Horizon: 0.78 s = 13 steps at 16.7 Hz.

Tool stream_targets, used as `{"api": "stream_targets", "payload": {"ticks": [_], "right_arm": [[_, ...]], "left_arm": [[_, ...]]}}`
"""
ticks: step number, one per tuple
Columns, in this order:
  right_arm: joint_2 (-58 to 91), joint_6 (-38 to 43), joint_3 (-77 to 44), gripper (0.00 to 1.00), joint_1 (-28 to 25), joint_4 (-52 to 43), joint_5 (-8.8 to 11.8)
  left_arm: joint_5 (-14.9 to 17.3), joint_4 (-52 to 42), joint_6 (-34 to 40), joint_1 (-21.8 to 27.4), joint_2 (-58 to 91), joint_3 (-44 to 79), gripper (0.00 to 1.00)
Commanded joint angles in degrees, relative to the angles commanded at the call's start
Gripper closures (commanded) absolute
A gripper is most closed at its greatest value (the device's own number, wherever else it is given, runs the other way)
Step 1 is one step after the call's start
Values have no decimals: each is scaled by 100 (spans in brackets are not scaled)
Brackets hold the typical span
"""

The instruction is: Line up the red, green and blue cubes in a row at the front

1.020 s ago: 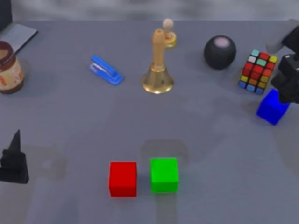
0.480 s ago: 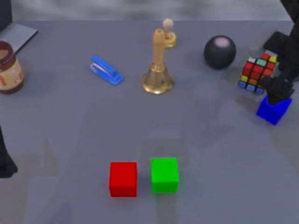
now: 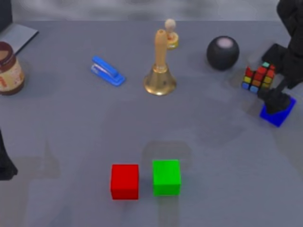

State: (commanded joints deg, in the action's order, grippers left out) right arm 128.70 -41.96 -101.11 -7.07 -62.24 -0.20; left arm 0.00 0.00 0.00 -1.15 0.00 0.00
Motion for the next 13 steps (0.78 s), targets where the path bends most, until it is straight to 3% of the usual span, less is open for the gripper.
{"api": "stream_targets", "payload": {"ticks": [4, 8, 13], "right_arm": [[261, 13, 532, 0, -11, 790, -3], [284, 14, 577, 0, -12, 843, -3], [284, 14, 577, 38, -12, 843, -3]], "left_arm": [[0, 0, 0, 0, 0, 0, 0], [0, 0, 0, 0, 0, 0, 0], [0, 0, 0, 0, 0, 0, 0]]}}
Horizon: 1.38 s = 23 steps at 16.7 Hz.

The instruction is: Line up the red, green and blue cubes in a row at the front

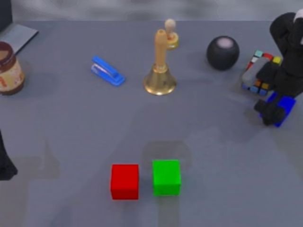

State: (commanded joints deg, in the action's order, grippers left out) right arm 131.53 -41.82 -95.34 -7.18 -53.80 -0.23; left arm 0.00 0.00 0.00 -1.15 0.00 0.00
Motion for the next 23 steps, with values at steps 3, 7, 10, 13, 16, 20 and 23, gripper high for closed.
{"api": "stream_targets", "payload": {"ticks": [3, 7, 10, 13, 16, 20, 23], "right_arm": [[0, 0, 0, 60, 0, 0, 0], [0, 0, 0, 90, 0, 0, 0], [0, 0, 0, 100, 0, 0, 0], [0, 0, 0, 100, 0, 0, 0], [0, 0, 0, 100, 0, 0, 0], [-82, 5, -197, 100, 12, -238, 1], [-263, 4, -578, 100, -5, -882, 4]], "left_arm": [[0, 0, 0, 0, 0, 0, 0], [0, 0, 0, 0, 0, 0, 0], [0, 0, 0, 0, 0, 0, 0], [0, 0, 0, 0, 0, 0, 0], [0, 0, 0, 0, 0, 0, 0], [0, 0, 0, 0, 0, 0, 0], [0, 0, 0, 0, 0, 0, 0]]}}
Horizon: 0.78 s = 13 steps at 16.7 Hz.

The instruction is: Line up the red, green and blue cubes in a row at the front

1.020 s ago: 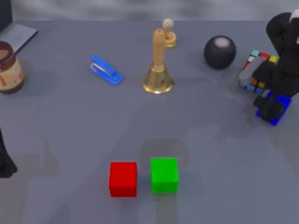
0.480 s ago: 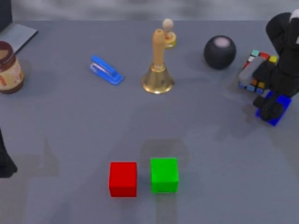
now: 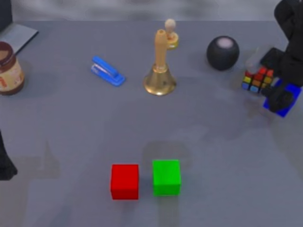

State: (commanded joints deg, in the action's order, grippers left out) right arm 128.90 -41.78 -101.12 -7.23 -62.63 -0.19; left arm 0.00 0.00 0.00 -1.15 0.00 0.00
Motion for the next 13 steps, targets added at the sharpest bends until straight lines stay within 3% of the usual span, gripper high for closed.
{"api": "stream_targets", "payload": {"ticks": [8, 13], "right_arm": [[-182, -3, -299, 100, -16, -447, 1], [-696, -148, 322, 100, -842, -316, 0]], "left_arm": [[0, 0, 0, 0, 0, 0, 0], [0, 0, 0, 0, 0, 0, 0]]}}
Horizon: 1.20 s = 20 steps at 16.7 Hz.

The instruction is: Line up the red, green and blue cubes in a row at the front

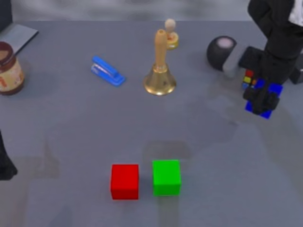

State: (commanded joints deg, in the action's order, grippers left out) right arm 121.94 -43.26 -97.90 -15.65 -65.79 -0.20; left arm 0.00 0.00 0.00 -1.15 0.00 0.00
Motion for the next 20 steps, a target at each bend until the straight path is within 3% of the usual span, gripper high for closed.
{"api": "stream_targets", "payload": {"ticks": [9, 16, 20], "right_arm": [[-1495, -431, 1875, 100, -2422, 369, 5], [-1601, -445, 2027, 100, -2568, 412, 6], [-1412, -430, 2408, 100, -2556, 1013, 2]], "left_arm": [[0, 0, 0, 0, 0, 0, 0], [0, 0, 0, 0, 0, 0, 0], [0, 0, 0, 0, 0, 0, 0]]}}
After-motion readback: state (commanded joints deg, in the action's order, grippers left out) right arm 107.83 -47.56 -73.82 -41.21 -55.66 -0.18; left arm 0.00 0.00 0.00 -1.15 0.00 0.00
